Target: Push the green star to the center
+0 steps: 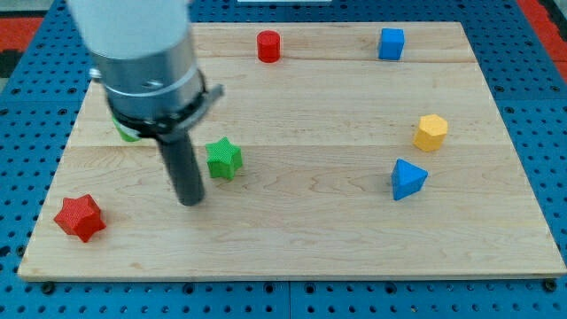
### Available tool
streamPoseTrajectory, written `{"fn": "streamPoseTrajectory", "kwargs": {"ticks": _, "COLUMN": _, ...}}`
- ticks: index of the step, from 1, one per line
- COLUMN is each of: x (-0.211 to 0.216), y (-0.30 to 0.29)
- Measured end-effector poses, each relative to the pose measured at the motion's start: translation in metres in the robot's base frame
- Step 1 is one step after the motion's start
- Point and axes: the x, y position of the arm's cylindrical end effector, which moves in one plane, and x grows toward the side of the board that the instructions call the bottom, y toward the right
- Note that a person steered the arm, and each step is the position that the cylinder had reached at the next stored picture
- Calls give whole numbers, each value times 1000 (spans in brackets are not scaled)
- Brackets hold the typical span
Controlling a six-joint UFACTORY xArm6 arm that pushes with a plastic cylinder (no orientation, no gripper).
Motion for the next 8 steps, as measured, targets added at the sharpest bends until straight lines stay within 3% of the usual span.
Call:
{"fn": "streamPoseTrajectory", "kwargs": {"ticks": 1, "x": -35, "y": -1}}
{"fn": "streamPoseTrajectory", "kwargs": {"ticks": 4, "x": -33, "y": 117}}
{"fn": "streamPoseTrajectory", "kwargs": {"ticks": 6, "x": -65, "y": 170}}
{"fn": "streamPoseTrajectory", "kwargs": {"ticks": 7, "x": -44, "y": 178}}
{"fn": "streamPoseTrajectory", "kwargs": {"ticks": 8, "x": -28, "y": 119}}
